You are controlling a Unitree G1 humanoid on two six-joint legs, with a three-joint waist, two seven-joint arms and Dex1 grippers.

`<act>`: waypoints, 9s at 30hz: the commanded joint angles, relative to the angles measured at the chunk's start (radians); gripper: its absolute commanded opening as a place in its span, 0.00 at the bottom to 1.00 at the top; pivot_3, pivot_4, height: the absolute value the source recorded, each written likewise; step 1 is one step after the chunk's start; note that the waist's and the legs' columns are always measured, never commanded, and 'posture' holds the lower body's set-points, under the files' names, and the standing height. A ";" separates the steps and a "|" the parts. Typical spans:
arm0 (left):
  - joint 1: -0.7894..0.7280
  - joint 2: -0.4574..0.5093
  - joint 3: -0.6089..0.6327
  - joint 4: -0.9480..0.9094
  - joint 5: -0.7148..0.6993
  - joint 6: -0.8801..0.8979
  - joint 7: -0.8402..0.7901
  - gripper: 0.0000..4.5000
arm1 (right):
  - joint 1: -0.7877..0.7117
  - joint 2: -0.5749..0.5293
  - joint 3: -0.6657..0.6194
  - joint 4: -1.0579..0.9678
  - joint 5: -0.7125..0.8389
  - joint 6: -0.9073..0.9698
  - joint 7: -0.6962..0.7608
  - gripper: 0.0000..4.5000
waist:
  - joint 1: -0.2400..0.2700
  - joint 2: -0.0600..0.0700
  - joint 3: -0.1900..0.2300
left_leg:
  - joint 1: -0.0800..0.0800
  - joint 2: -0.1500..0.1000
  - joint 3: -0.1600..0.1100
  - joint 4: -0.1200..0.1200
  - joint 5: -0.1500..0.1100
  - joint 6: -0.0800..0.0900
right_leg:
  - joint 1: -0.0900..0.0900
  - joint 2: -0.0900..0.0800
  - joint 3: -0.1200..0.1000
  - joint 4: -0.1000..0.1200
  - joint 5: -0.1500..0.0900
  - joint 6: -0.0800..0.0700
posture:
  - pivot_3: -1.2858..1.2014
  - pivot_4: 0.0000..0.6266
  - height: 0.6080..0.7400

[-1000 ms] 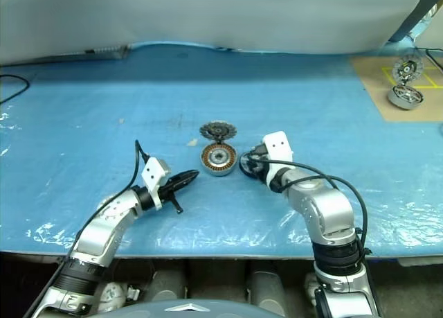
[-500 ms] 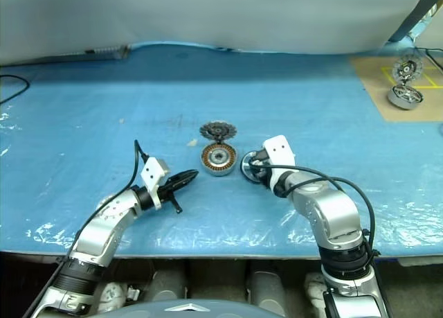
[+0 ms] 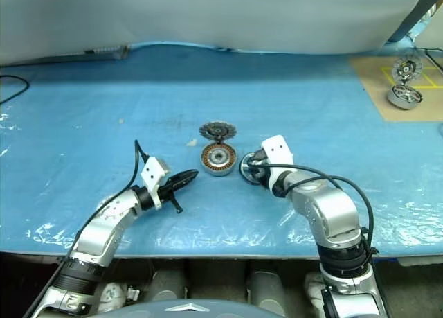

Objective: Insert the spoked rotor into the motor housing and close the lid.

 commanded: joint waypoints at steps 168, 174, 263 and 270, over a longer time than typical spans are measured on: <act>0.043 -0.024 -0.003 -0.027 0.001 -0.071 0.045 0.00 | -0.203 0.114 0.141 0.301 -0.094 -0.594 0.553 0.14 | -0.021 0.002 0.001 | -0.016 0.004 0.001 0.014 0.000 0.001 | -0.017 0.000 -0.003 0.014 0.001 -0.006 | 0.52 0.24 1.00; 0.035 -0.030 -0.006 -0.016 0.002 -0.073 0.044 0.00 | -0.218 0.066 0.209 0.385 -0.160 -0.704 0.534 0.61 | -0.023 0.002 0.001 | -0.017 0.004 0.001 0.014 0.000 0.001 | -0.017 0.000 -0.002 0.014 0.001 -0.006 | 0.52 0.24 1.00; -0.349 -0.099 0.435 0.021 -0.610 0.853 0.353 0.00 | -0.195 0.124 0.300 0.596 -0.321 -0.688 0.359 0.66 | -0.026 0.002 0.000 | -0.002 0.001 0.001 0.008 0.000 0.000 | -0.004 0.000 0.000 0.009 0.001 -0.005 | 0.52 0.24 1.00; -0.329 -0.110 0.386 0.008 -0.603 0.915 0.371 0.00 | -0.191 0.128 0.305 0.593 -0.324 -0.686 0.355 0.66 | -0.026 0.002 0.000 | -0.002 0.001 0.001 0.007 0.000 0.001 | -0.004 0.000 0.000 0.008 0.000 -0.004 | 0.52 0.24 1.00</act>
